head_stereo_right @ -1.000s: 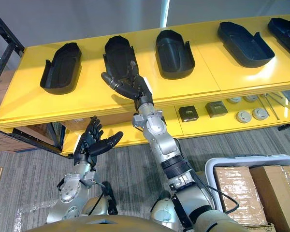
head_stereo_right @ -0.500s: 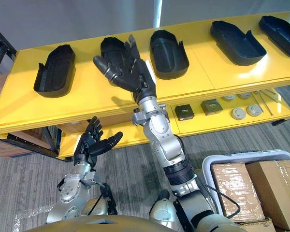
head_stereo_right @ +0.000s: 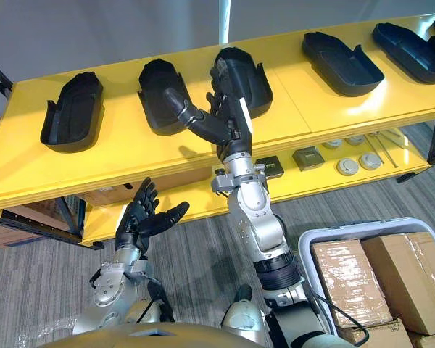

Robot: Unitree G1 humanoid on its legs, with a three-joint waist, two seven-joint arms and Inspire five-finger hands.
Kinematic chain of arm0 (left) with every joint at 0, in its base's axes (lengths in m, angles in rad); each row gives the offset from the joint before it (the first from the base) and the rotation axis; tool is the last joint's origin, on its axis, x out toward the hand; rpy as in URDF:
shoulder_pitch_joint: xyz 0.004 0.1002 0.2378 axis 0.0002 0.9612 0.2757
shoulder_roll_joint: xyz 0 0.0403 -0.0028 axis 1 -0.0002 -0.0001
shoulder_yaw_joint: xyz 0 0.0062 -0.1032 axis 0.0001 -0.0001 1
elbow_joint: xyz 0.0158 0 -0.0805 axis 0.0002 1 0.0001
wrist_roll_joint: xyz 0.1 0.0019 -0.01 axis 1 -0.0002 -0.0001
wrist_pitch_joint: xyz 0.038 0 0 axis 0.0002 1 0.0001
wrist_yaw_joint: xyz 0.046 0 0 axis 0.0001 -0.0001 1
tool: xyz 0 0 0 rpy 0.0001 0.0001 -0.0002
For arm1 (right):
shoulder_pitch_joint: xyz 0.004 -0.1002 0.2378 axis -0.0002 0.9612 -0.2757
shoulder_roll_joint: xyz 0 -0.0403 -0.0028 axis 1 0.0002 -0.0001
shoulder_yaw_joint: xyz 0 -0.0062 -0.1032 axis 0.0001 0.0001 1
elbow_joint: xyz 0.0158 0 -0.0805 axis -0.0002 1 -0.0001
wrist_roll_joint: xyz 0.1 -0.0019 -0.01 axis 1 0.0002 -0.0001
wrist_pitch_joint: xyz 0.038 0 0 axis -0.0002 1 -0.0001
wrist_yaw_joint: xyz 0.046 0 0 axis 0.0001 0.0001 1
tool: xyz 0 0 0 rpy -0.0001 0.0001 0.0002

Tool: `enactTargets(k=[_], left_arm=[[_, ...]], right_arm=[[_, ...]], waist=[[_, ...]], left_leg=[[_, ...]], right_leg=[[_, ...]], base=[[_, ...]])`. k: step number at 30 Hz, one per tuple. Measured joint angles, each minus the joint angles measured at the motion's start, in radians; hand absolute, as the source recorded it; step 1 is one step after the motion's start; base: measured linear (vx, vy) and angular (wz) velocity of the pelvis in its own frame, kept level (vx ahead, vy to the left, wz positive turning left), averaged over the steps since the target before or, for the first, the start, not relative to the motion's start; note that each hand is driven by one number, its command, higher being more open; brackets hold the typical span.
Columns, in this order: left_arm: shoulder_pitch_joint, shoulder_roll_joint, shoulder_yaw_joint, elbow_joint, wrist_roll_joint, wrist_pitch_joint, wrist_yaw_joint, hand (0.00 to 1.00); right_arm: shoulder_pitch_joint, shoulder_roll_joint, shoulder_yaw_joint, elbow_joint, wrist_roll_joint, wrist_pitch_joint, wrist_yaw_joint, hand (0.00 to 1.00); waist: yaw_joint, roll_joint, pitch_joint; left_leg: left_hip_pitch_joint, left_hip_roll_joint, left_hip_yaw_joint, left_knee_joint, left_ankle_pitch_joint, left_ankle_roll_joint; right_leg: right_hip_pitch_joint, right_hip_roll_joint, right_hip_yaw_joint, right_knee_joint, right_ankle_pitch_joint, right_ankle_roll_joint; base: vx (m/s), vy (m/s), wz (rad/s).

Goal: Walk over and take three plastic housings, then place them on the shelf

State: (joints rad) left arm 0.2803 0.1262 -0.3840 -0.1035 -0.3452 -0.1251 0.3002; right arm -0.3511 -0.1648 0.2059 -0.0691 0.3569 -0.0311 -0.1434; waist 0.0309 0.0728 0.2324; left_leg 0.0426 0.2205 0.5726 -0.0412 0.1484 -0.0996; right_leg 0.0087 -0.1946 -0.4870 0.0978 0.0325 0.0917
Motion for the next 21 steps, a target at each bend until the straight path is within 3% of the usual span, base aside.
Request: enactTargets(k=[3, 7, 21], left_arm=[[0.001, 0.003, 0.000, 0.000, 0.000, 0.000, -0.004, 1.00], [0.002, 0.003, 0.004, 0.000, 0.000, 0.001, -0.008, 1.00], [0.002, -0.002, 0.044, -0.001, -0.001, 0.017, -0.027, 1.00]], right_arm=[[-0.022, -0.008, -0.022, 0.143, -0.027, 0.000, -0.001, 1.00], [-0.026, -0.036, -0.023, 0.199, -0.036, 0.000, 0.005, 1.00], [-0.139, -0.037, -0.041, 0.364, -0.036, -0.002, 0.029, 1.00]], waist=[[0.004, -0.010, -0.008], [0.019, -0.010, -0.008], [0.021, -0.009, -0.008]], left_leg=[[0.000, 0.000, -0.004, 0.000, 0.000, 0.000], [0.000, -0.001, -0.009, -0.001, 0.001, 0.002], [-0.013, -0.007, -0.035, -0.002, 0.012, 0.012]], right_leg=[[0.009, 0.002, -0.006, -0.013, 0.004, 0.002], [0.010, 0.002, -0.010, -0.013, 0.005, 0.001], [0.008, -0.011, -0.033, 0.009, -0.003, -0.004]], base=[[-0.01, 0.017, 0.04], [0.00, 0.005, 0.02], [-0.01, 0.010, 0.05]])
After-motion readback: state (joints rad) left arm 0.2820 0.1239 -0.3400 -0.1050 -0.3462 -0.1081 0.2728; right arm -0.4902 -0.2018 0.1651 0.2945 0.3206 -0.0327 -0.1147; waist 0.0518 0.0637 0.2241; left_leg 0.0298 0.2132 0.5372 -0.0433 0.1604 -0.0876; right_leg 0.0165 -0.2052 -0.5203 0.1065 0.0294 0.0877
